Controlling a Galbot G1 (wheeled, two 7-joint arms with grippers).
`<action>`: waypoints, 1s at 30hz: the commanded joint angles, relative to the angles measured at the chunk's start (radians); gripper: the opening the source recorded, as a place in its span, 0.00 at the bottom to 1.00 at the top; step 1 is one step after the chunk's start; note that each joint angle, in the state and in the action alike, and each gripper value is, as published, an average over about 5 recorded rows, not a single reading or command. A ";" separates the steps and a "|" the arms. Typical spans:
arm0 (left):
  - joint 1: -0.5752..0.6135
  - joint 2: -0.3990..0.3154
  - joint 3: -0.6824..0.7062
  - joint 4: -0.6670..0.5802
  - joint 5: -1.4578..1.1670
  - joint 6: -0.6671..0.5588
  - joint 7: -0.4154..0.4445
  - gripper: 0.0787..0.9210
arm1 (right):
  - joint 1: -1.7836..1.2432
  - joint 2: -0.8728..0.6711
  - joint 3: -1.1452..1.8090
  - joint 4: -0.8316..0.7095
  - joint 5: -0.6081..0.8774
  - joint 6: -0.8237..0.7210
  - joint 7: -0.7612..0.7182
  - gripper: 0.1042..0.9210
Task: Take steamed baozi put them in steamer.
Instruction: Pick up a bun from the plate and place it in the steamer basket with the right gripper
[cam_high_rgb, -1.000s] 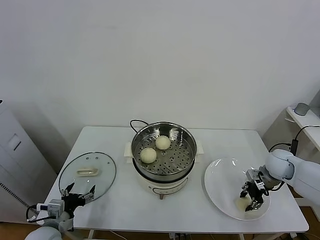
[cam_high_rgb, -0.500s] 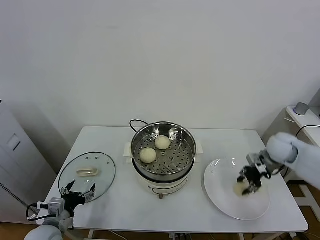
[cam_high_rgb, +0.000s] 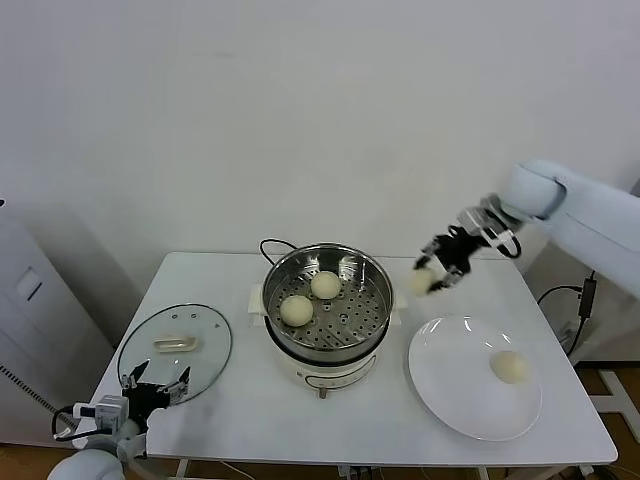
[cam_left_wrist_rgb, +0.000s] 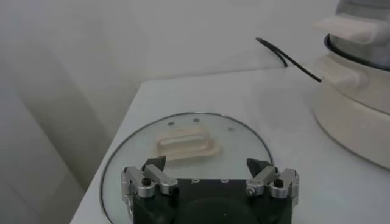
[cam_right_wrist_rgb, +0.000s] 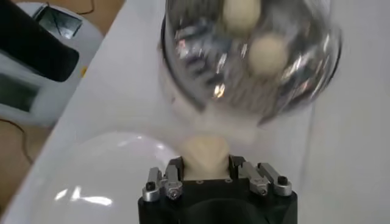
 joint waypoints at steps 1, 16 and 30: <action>-0.007 0.000 0.003 -0.001 0.001 0.001 -0.013 0.88 | 0.055 0.232 0.002 -0.053 -0.025 0.367 -0.028 0.44; -0.009 0.004 0.008 0.000 0.002 0.004 -0.013 0.88 | -0.095 0.326 0.056 0.036 -0.287 0.652 -0.076 0.44; -0.007 0.004 0.005 0.007 0.000 -0.001 -0.012 0.88 | -0.229 0.386 0.112 0.030 -0.450 0.655 -0.092 0.44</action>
